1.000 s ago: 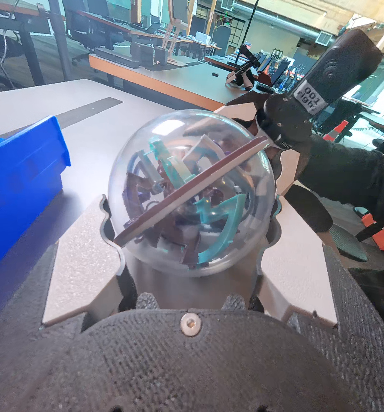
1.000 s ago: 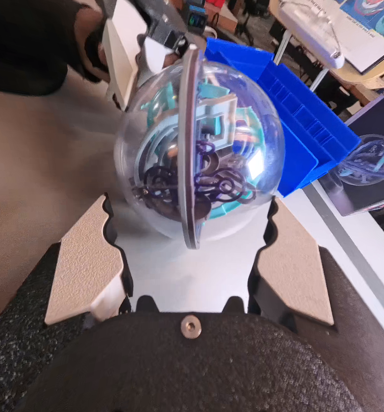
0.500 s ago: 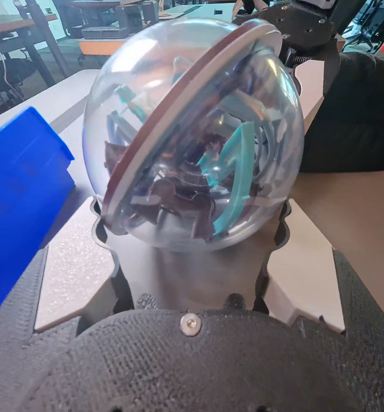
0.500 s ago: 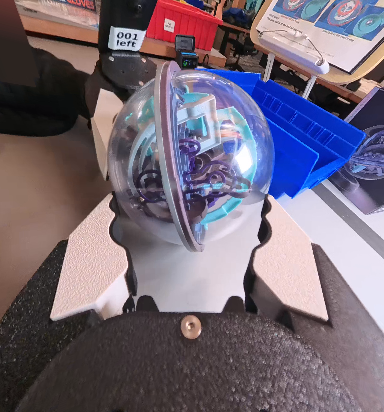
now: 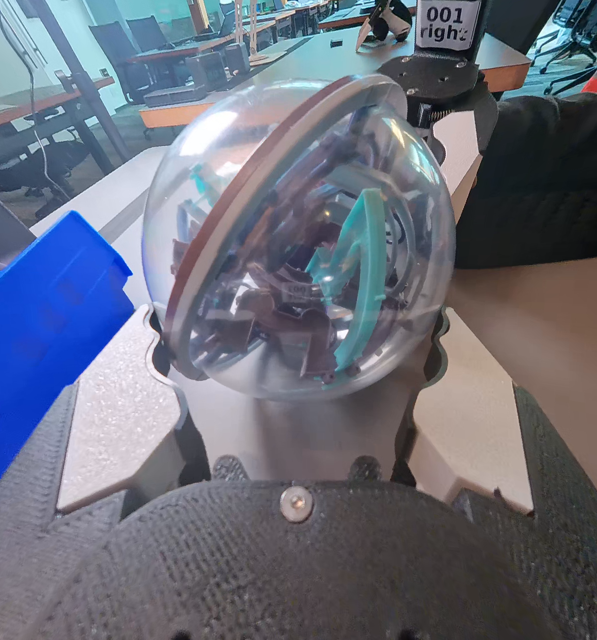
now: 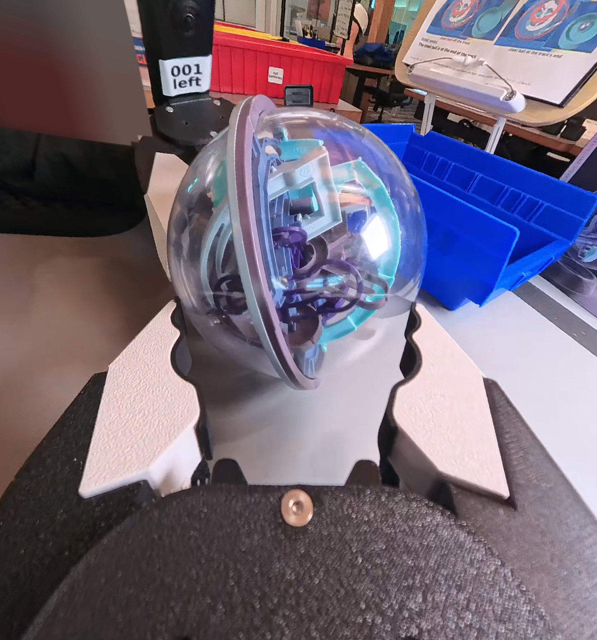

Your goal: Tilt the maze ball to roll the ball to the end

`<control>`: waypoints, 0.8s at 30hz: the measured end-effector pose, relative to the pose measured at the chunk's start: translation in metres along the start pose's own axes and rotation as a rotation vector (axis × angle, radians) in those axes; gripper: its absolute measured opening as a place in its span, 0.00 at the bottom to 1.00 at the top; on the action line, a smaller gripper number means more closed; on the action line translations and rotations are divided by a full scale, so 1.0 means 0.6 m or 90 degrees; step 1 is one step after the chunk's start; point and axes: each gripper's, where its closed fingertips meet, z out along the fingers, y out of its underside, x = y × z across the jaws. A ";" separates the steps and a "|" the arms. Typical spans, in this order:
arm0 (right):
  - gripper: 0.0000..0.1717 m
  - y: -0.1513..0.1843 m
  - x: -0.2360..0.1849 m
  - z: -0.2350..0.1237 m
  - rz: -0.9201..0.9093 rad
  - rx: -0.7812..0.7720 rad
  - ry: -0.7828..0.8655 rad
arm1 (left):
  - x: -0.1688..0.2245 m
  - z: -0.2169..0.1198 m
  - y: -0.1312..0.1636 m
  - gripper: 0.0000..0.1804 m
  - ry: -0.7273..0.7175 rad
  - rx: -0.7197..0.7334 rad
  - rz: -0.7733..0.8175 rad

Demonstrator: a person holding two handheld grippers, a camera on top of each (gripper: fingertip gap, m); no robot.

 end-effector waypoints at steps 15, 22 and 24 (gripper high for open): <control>0.72 -0.010 0.005 -0.003 -0.031 0.023 0.025 | -0.001 -0.014 0.027 0.82 0.036 -0.031 -0.042; 0.73 0.018 0.008 0.024 -0.063 -0.032 0.002 | -0.015 -0.039 0.027 0.82 0.036 -0.033 -0.074; 0.72 0.020 0.005 0.035 -0.071 -0.040 -0.014 | -0.018 -0.051 0.005 0.83 0.034 0.011 -0.096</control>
